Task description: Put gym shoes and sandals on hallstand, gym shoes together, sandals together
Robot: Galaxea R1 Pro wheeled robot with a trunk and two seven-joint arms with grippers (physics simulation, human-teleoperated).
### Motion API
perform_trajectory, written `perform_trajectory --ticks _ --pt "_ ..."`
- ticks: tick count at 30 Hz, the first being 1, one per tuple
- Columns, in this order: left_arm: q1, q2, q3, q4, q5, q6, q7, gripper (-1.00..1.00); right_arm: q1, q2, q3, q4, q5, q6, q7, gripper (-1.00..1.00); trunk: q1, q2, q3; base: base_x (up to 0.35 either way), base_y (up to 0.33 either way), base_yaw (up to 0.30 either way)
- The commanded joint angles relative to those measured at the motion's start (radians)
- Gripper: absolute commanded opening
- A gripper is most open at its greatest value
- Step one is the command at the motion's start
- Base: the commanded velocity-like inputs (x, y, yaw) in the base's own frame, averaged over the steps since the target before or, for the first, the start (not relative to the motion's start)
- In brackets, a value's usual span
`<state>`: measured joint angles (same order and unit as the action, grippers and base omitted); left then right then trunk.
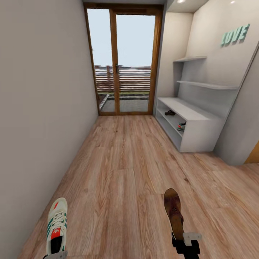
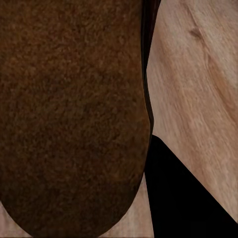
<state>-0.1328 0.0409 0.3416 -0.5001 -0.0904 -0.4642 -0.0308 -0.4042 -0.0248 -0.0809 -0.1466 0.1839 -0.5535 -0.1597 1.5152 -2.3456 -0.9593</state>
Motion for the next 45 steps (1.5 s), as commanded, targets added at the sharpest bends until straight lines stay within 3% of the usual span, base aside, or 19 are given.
perform_trajectory --ticks 1,45 --pt "-0.001 -0.001 0.007 0.001 -0.009 -0.004 -0.003 -1.00 -0.001 0.000 -0.008 0.001 0.008 -0.003 0.000 -1.00 0.000 0.000 -0.001 0.337 0.000 0.000" --pt "-0.001 -0.001 0.007 0.000 -0.009 -0.005 -0.003 -1.00 -0.001 0.001 -0.008 0.001 0.007 -0.003 0.000 -1.00 0.000 0.000 0.002 0.337 0.000 0.027"
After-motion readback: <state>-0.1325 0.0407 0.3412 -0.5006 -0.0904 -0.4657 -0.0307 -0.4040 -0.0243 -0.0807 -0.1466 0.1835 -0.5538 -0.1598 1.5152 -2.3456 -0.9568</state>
